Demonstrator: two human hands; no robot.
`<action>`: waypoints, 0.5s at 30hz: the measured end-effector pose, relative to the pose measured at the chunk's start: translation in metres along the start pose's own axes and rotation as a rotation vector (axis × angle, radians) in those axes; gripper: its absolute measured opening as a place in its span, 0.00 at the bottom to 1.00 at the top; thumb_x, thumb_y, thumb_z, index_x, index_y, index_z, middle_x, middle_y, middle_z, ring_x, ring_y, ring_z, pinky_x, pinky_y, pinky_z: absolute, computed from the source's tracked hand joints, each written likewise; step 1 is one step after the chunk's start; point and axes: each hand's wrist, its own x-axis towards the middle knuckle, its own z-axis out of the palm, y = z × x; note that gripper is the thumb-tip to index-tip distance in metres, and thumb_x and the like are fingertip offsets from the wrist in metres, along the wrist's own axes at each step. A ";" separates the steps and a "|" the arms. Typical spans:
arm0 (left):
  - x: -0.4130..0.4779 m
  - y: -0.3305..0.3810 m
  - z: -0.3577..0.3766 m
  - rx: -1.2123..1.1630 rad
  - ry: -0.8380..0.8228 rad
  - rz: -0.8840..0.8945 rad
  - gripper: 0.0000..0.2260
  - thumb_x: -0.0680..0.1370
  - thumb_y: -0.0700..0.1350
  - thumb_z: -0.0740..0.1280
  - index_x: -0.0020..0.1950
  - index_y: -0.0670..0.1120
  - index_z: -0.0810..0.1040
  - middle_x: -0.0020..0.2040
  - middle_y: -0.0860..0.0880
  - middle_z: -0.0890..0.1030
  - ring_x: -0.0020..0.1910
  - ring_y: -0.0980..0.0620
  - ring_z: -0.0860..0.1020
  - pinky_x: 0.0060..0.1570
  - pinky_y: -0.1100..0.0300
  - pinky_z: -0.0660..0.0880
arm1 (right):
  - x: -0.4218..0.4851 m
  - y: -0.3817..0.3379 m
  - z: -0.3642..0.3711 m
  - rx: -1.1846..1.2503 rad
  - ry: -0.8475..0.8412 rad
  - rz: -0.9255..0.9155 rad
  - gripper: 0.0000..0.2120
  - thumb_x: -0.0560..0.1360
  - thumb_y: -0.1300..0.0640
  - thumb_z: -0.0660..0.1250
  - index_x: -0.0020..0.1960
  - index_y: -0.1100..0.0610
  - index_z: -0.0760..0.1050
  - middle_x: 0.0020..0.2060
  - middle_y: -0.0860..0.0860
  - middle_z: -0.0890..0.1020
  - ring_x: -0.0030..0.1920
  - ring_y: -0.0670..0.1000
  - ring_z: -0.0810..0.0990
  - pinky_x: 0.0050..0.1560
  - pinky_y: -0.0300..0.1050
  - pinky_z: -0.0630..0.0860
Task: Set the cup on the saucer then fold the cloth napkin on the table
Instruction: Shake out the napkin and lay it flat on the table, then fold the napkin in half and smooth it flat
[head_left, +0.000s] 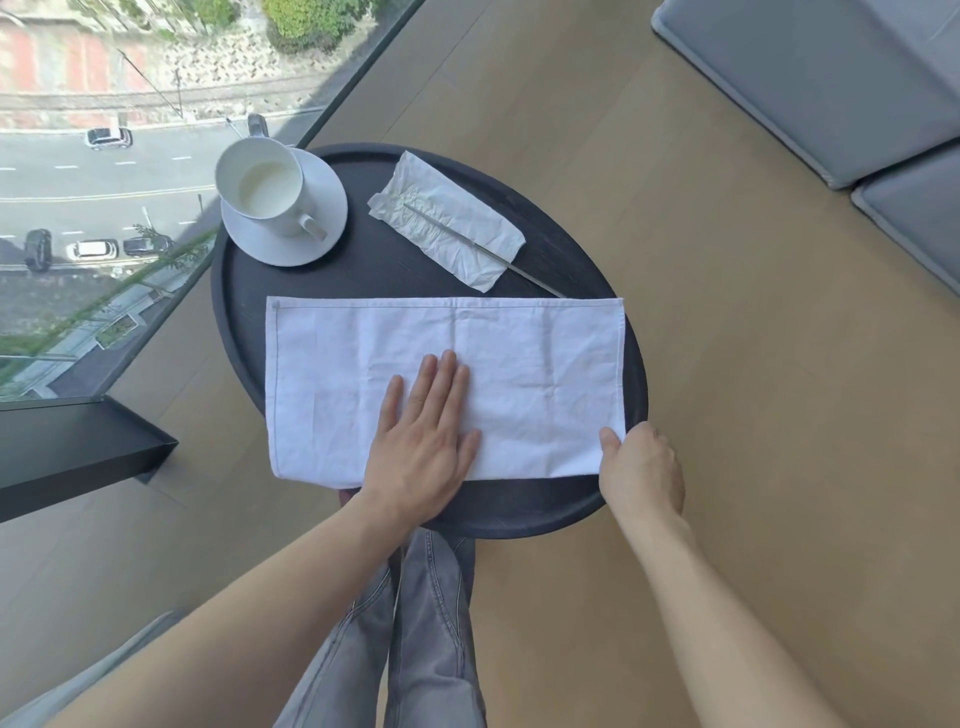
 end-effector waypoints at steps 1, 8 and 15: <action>0.000 -0.001 0.003 0.016 -0.003 0.007 0.32 0.86 0.57 0.52 0.86 0.45 0.46 0.86 0.48 0.45 0.85 0.48 0.41 0.82 0.44 0.40 | 0.000 0.004 0.000 0.029 -0.018 -0.010 0.17 0.84 0.48 0.60 0.52 0.63 0.73 0.49 0.60 0.78 0.51 0.63 0.77 0.43 0.49 0.69; 0.003 0.013 0.014 0.080 0.016 0.058 0.33 0.85 0.57 0.52 0.86 0.43 0.47 0.86 0.46 0.47 0.85 0.47 0.42 0.81 0.43 0.38 | -0.008 0.045 -0.007 0.777 0.013 -0.027 0.13 0.79 0.52 0.66 0.41 0.59 0.71 0.34 0.51 0.75 0.35 0.52 0.71 0.36 0.47 0.70; 0.017 0.050 0.015 0.032 -0.059 0.117 0.34 0.85 0.58 0.48 0.85 0.42 0.42 0.86 0.45 0.42 0.84 0.47 0.37 0.81 0.42 0.36 | -0.019 0.046 -0.052 1.313 0.017 0.003 0.08 0.78 0.56 0.72 0.40 0.49 0.78 0.40 0.49 0.81 0.43 0.50 0.77 0.45 0.50 0.72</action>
